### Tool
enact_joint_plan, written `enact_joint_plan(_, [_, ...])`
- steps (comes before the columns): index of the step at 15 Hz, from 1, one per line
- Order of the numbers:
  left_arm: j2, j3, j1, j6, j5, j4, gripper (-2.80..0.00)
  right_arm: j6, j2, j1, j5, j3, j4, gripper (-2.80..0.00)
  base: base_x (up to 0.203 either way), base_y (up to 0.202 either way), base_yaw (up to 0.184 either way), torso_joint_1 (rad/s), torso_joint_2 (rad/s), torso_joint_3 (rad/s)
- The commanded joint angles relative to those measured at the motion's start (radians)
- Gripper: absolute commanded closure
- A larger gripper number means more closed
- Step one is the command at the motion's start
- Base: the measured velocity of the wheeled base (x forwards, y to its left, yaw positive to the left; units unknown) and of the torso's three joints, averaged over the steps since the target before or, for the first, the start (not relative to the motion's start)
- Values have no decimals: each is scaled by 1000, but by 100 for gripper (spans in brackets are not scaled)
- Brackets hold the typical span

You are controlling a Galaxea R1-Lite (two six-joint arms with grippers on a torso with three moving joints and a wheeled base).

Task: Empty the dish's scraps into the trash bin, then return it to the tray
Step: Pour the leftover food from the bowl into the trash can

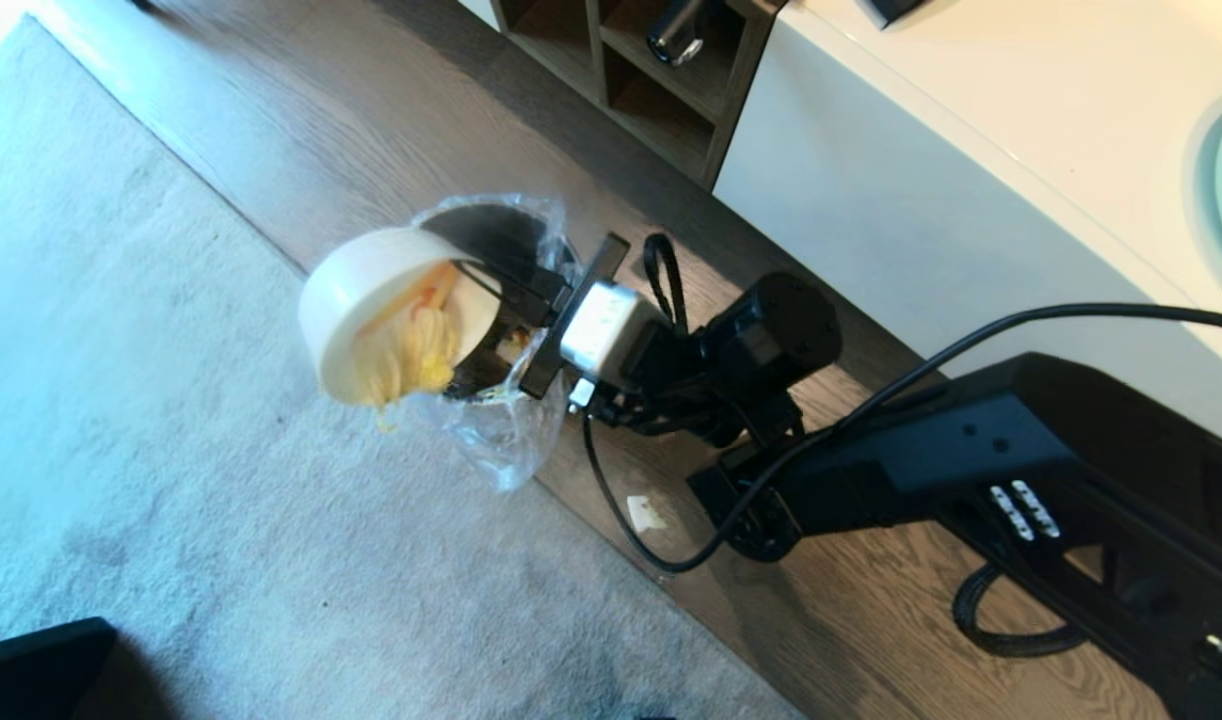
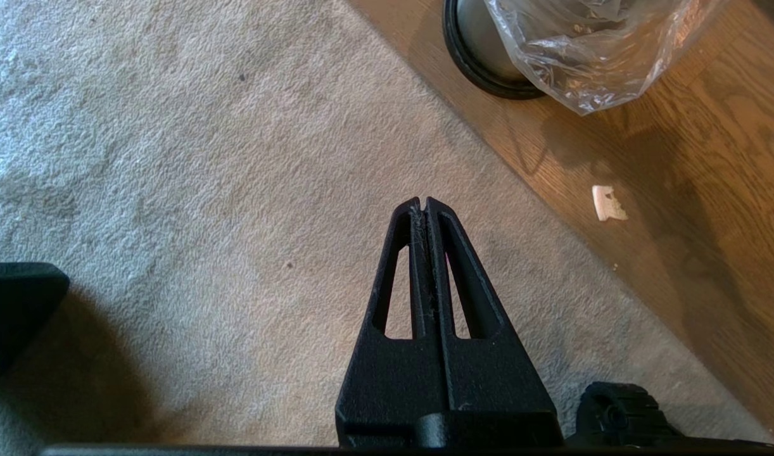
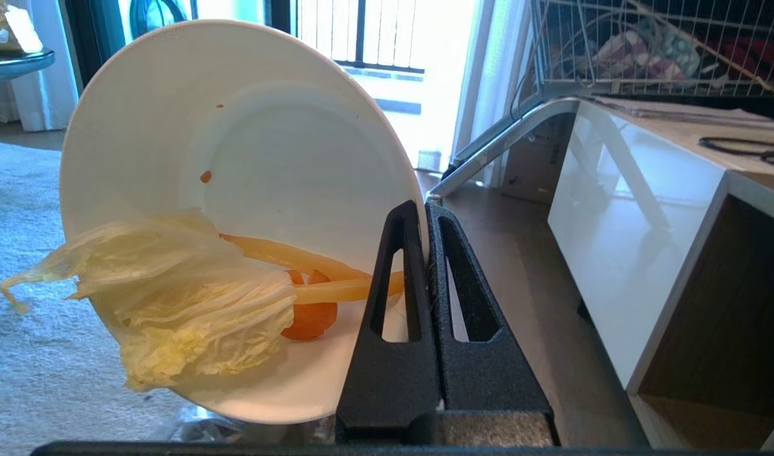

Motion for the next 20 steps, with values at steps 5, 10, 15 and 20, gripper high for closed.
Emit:
enact_joint_plan(5, [0,0,0,-1,0,-1,0,-161,11,-33,35,-32,9,0,0,0,0,0,0,0])
enact_joint_plan(10, [0,0,0,-1,0,-1,0,-293,-10,-35,20,-40,98,0,0,0,0,0,0,0])
enact_joint_plan(15, [0,0,0,-1,0,-1,0,-393,-36,-41,-83,-69,136,0,0,0,0,0,0,0])
enact_joint_plan(20, [0,0,0,-1,0,-1,0,-439,-41,-40,-86,-137,119,0,0,0,0,0,0,0])
